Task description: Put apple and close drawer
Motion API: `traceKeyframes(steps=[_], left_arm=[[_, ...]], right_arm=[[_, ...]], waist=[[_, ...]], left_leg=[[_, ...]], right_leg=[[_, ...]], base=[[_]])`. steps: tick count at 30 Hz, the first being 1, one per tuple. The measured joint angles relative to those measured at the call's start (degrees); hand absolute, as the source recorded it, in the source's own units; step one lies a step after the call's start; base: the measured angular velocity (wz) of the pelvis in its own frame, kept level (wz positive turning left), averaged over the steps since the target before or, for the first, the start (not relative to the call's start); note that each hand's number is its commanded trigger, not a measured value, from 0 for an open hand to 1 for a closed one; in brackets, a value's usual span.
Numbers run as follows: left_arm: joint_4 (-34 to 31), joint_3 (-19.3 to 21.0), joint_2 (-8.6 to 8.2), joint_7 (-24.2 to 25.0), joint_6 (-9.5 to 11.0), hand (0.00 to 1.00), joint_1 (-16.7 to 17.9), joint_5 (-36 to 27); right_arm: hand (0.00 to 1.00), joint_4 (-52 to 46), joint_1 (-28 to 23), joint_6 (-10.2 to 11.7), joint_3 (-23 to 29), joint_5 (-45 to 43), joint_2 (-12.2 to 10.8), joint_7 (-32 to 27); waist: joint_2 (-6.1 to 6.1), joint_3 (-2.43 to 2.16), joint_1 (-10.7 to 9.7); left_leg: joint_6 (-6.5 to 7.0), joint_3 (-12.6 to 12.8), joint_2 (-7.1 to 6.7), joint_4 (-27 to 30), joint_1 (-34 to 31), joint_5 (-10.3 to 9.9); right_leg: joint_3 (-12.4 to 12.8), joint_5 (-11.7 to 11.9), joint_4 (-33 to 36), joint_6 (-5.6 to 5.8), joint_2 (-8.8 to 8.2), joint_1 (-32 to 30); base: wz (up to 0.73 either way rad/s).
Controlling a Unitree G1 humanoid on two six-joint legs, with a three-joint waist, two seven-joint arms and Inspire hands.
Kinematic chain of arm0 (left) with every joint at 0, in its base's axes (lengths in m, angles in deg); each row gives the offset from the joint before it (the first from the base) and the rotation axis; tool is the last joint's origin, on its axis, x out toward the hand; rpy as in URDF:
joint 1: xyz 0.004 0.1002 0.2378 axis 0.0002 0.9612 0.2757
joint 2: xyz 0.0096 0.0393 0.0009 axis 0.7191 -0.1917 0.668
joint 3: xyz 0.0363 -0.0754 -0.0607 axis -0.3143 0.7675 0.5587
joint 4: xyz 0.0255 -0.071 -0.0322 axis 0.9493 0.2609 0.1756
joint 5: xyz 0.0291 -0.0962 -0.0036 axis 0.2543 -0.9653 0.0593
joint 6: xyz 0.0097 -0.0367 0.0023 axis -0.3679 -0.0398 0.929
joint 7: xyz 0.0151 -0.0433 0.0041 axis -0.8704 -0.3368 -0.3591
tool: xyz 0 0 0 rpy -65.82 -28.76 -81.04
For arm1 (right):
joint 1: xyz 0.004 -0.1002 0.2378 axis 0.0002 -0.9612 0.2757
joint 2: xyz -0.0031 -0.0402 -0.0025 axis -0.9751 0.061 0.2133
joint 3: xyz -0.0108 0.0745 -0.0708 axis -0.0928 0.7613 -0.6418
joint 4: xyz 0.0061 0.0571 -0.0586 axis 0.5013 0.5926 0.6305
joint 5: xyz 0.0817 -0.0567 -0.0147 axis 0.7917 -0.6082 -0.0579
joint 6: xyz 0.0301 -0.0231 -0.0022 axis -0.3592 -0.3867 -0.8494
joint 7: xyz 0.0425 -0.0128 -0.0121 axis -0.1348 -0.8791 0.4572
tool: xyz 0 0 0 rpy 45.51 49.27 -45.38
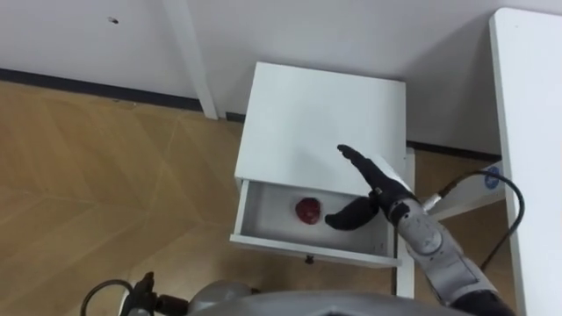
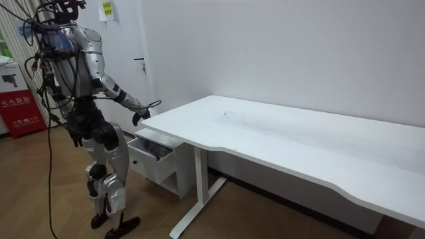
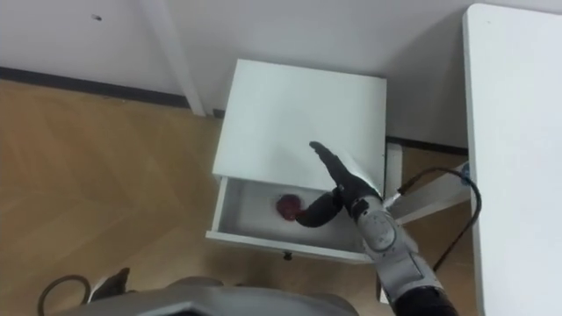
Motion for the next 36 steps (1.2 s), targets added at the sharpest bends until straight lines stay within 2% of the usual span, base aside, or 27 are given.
traceKeyframes(steps=[2, 4, 5, 6, 7, 8, 9, 10, 11, 12, 13, 14, 15, 16, 17, 18, 19, 20, 21, 22, 24, 25, 26, 27, 29, 30, 36], left_arm=[[-0.1, 1.3, -0.62, -0.4, 0.6, 0.0, 0.5, 0.0], [-0.3, 2.3, -0.92, -0.4, 0.8, 0.0, 0.6, 0.0], [0.1, 2.4, -0.93, -0.4, 1.1, 0.0, 0.9, -0.4], [0.9, 2.5, -0.93, -0.5, 1.3, 0.0, 0.6, -0.9], [1.3, 2.6, -0.86, -0.6, 1.2, 0.0, 0.6, -0.8], [1.6, 2.8, -0.28, -0.7, 1.6, 0.0, 0.3, -0.8], [2.6, 3.4, -0.04, -0.9, 1.6, 0.0, 0.0, -0.7], [2.9, 3.4, -0.09, -1.0, 1.6, 0.0, 0.0, -0.8], [3.9, 3.3, 0.21, -1.2, 1.5, 0.0, -0.1, -0.9], [5.1, 3.3, 0.63, -1.5, 0.7, 0.0, -0.5, -0.9], [5.5, 3.2, 0.79, -1.6, 0.3, 0.0, -0.6, -0.9], [5.3, 3.3, 1.07, -1.6, -0.5, 0.0, -0.7, -0.9], [4.9, 3.3, 1.22, -1.6, -1.6, 0.0, -0.4, -0.7], [4.8, 3.3, 1.32, -1.6, -2.0, 0.0, -0.1, -0.3], [4.8, 3.3, 1.36, -1.6, -2.3, 0.0, 0.7, 0.4], [4.8, 3.2, 1.3, -1.5, -2.3, 0.0, 2.2, 0.5], [4.6, 3.2, 1.33, -1.5, -2.4, 0.0, 2.5, 0.4], [4.3, 3.3, 1.43, -1.7, -2.8, 0.0, 3.9, 0.3], [4.3, 3.3, 1.43, -1.8, -3.5, 0.0, 4.5, 0.3], [4.3, 3.3, 1.34, -1.9, -3.6, 0.0, 4.8, 0.3], [4.0, 3.5, 1.36, -2.1, -3.7, 0.0, 4.4, 0.3], [3.5, 3.5, 1.39, -2.2, -3.7, 0.0, 4.4, 0.2], [2.5, 3.6, 1.6, -2.5, -3.6, 0.0, 4.6, 0.2], [2.2, 3.6, 1.69, -3.2, -3.4, 0.0, 4.2, 0.2], [1.4, 3.9, 1.52, -3.4, -3.4, 0.0, 3.5, 0.2], [1.2, 4.0, 1.39, -3.4, -3.4, 0.0, 3.2, 0.2], [0.5, 6.9, 0.24, -3.4, -3.5, 0.0, 2.3, 0.3]], right_arm=[[0.0, 3.7, -0.1, 0.8, 3.5, 2.1, -0.7, -0.8], [0.0, 8.5, 0.0, 1.1, 7.8, 4.7, -1.5, -3.1], [0.0, 11.9, -0.3, 1.2, 10.7, 7.2, -1.5, -4.6], [0.0, 15.7, -0.3, 1.3, 13.8, 8.8, -1.3, -6.3], [0.0, 17.2, -0.7, 1.3, 15.4, 9.7, -1.2, -7.1], [0.0, 18.6, -2.1, 1.3, 18.4, 12.6, -1.0, -8.8], [0.0, 20.4, -3.3, 1.2, 20.4, 15.7, -0.5, -10.2], [0.0, 20.7, -3.5, 1.0, 21.3, 16.9, -0.1, -10.8], [0.0, 21.2, -3.6, 1.5, 22.1, 20.5, 0.4, -12.1], [0.0, 22.9, -4.1, 2.2, 22.5, 24.0, 0.8, -12.9], [0.0, 23.9, -4.3, 2.1, 22.5, 25.2, 0.9, -13.2], [0.0, 26.1, -4.2, 1.9, 22.4, 26.9, 1.0, -13.7], [0.0, 27.8, -4.1, 1.4, 21.5, 27.9, 1.1, -13.9], [0.0, 28.4, -4.1, 1.0, 20.9, 28.1, 1.1, -13.8], [0.0, 29.4, -4.1, -0.1, 20.7, 28.7, 0.7, -13.1], [0.0, 30.1, -4.1, -1.0, 20.3, 29.1, 0.3, -12.8], [0.0, 30.5, -4.0, -1.5, 20.3, 29.2, 0.1, -12.5], [0.0, 31.3, -4.0, -2.0, 19.3, 29.2, -0.2, -12.0], [0.0, 32.4, -3.9, -2.0, 18.8, 29.2, -0.4, -11.5], [0.0, 33.0, -3.6, -2.0, 18.8, 29.1, -0.4, -11.2], [0.0, 34.8, -2.4, -1.9, 18.7, 28.6, -0.5, -10.2], [0.0, 35.6, -1.7, -1.9, 18.6, 28.6, -0.5, -9.9], [0.0, 36.0, -1.0, -1.9, 18.6, 28.4, -0.9, -9.7], [0.0, 36.1, -0.3, -1.9, 18.3, 28.2, -1.1, -9.2], [0.0, 36.4, -0.3, -1.9, 17.6, 28.5, -1.3, -8.1], [0.0, 36.8, -0.3, -2.0, 17.5, 28.5, -1.3, -7.8], [0.0, 40.9, 0.3, -2.9, 17.7, 28.9, -1.4, -3.5]], waist=[[0.34, -0.2, -0.3], [0.87, -0.42, -1.5], [1.27, -0.67, -2.3], [1.97, -0.73, -3.5], [2.25, -0.87, -4.3], [1.87, -0.8, -5.5], [1.96, -0.87, -6.4], [2.51, -0.97, -6.3], [4.32, -0.53, -7.1], [5.57, -0.03, -7.9], [6.07, 0.09, -8.2], [7.38, 0.05, -8.2], [7.98, 0.08, -8.3], [7.87, 0.07, -8.5], [7.61, 0.1, -8.7], [7.15, 0.1, -8.7], [6.89, 0.17, -8.8], [5.62, 0.19, -8.5], [4.55, 0.12, -7.7], [3.79, -0.07, -6.8], [2.12, -0.28, -4.5], [1.69, -0.32, -4.3], [0.69, -0.19, -4.1], [-0.3, -0.12, -3.7], [-1.22, -0.44, -3.5], [-1.32, -0.41, -3.4], [0.1, -0.49, -3.3]], left_leg=[[0.07, 0.1, -0.03, 0.0, 0.0, 0.0], [0.35, 0.3, -0.54, 0.8, -0.3, -0.2], [0.48, 0.4, -0.64, 2.1, -0.9, -0.3], [0.88, 1.0, -0.75, 2.4, -0.8, -0.4], [1.29, 1.2, -0.89, 2.4, -0.6, -0.5], [2.67, 1.3, -1.64, 2.6, 0.1, -1.4], [3.68, 1.5, -2.57, 4.5, -0.1, -2.1], [3.97, 1.8, -2.26, 5.5, -0.4, -2.6], [4.72, 1.9, -1.35, 8.0, -1.5, -3.7], [4.88, 1.6, -0.24, 9.8, -2.2, -4.6], [4.98, 1.5, 0.51, 10.6, -2.6, -4.9], [4.91, 1.5, 1.7, 11.6, -3.3, -5.3], [4.9, 1.3, 2.06, 12.3, -3.6, -5.7], [5.01, 1.2, 1.91, 12.5, -3.6, -5.8], [5.21, 1.1, 1.26, 12.6, -3.3, -5.9], [5.5, 1.3, 0.7, 12.5, -2.8, -6.1], [5.6, 1.4, 0.22, 12.4, -2.6, -6.1], [5.56, 1.8, -0.77, 12.1, -2.2, -6.3], [5.78, 2.6, -1.0, 11.5, -2.1, -6.1], [5.64, 3.0, -1.0, 11.0, -1.9, -5.9], [4.89, 4.7, -0.85, 8.5, -1.8, -4.7], [4.63, 5.0, -0.83, 7.8, -1.8, -4.3], [4.17, 5.0, -0.85, 6.4, -1.8, -3.7], [3.78, 5.1, -0.72, 5.8, -1.7, -3.3], [3.3, 5.1, -0.47, 5.2, -1.6, -3.1], [3.18, 5.1, -0.42, 5.0, -1.3, -3.0], [2.07, 4.7, -0.27, 2.7, 0.0, -2.5]], right_leg=[[0.0, 0.0, 0.4, 0.04, -0.14, -0.2], [0.0, -0.3, 2.8, 0.45, -0.52, -1.1], [0.1, -1.2, 8.0, 0.94, -1.29, -3.3], [0.0, -1.6, 16.5, 1.52, -2.42, -7.0], [0.3, -1.5, 21.8, 1.48, -3.15, -9.4], [1.1, -0.3, 34.4, 1.5, -5.12, -15.3], [3.8, 5.9, 45.0, 1.71, -6.81, -22.0], [5.5, 10.5, 49.4, 2.39, -6.4, -25.1], [7.9, 13.8, 60.8, 2.38, -5.06, -31.6], [9.1, 10.5, 76.3, 1.24, -3.74, -37.4], [9.0, 8.9, 82.4, 0.87, -2.93, -39.7], [8.9, 6.5, 89.9, 0.64, -1.84, -43.0], [9.3, 4.7, 91.8, 0.99, -1.85, -43.9], [9.6, 4.0, 90.6, 1.16, -2.43, -43.5], [9.6, 3.3, 84.7, 1.73, -3.98, -40.3], [9.4, 2.8, 73.4, 2.48, -5.33, -34.8], [9.4, 2.5, 67.3, 2.93, -5.68, -32.1], [9.3, 1.9, 54.2, 3.59, -6.37, -25.4], [8.6, 1.1, 42.4, 3.87, -6.35, -19.4], [7.9, 0.5, 37.1, 3.76, -6.29, -16.6], [4.7, -1.0, 18.6, 3.64, -5.09, -8.6], [4.4, -0.9, 15.1, 3.47, -4.79, -7.3], [3.4, -0.3, 9.6, 3.39, -4.0, -5.2], [3.0, 0.3, 5.9, 3.63, -3.51, -3.6], [2.7, 0.8, 2.8, 3.76, -3.03, -2.2], [2.7, 0.8, 2.3, 3.74, -2.92, -1.8], [2.3, 1.0, 0.0, 3.56, -2.24, -0.3]], base=[[0.0], [0.04], [0.11], [0.16], [0.33], [0.37], [0.11], [-0.23], [-0.3], [-0.11], [0.0], [0.0], [0.0], [0.1], [0.11], [0.06], [-0.06], [-0.13], [-0.23], [-0.42], [-0.49], [-0.3], [-0.15], [-0.08], [0.0], [0.0], [0.01]])
